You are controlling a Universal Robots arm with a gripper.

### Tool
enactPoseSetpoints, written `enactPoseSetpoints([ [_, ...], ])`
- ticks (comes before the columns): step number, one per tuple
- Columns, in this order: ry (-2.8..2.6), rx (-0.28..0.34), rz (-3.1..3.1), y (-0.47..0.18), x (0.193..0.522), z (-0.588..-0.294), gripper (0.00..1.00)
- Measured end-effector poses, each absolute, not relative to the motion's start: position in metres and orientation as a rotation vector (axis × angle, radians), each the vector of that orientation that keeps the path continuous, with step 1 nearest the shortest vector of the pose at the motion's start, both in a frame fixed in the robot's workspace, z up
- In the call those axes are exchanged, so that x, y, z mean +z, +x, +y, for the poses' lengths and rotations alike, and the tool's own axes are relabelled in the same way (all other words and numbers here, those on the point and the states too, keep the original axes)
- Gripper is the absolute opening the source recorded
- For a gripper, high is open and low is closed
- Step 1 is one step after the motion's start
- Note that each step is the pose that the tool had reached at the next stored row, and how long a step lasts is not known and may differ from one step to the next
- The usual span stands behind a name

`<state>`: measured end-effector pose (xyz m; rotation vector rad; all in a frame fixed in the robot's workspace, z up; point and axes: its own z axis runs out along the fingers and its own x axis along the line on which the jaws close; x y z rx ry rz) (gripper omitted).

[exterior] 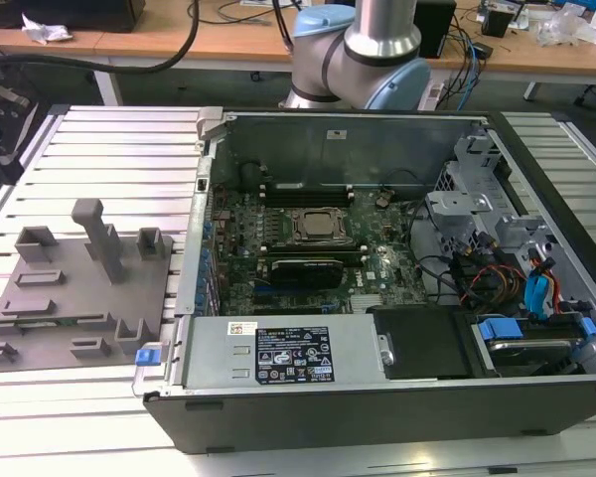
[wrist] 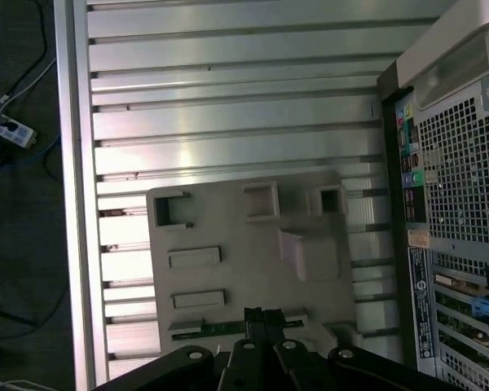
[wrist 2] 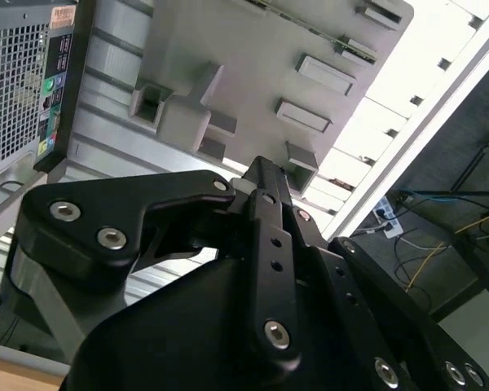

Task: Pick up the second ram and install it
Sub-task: 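Reach for the second ram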

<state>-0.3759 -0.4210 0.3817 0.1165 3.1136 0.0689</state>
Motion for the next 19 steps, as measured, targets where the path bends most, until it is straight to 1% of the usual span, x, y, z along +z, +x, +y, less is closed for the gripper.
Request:
enactPoseSetpoints([
  [9,0.117,0.069,3.114,-0.383,0.379,-0.443,0.11],
  [19,0.117,0.069,3.114,-0.389,0.377,-0.461,0.11],
])
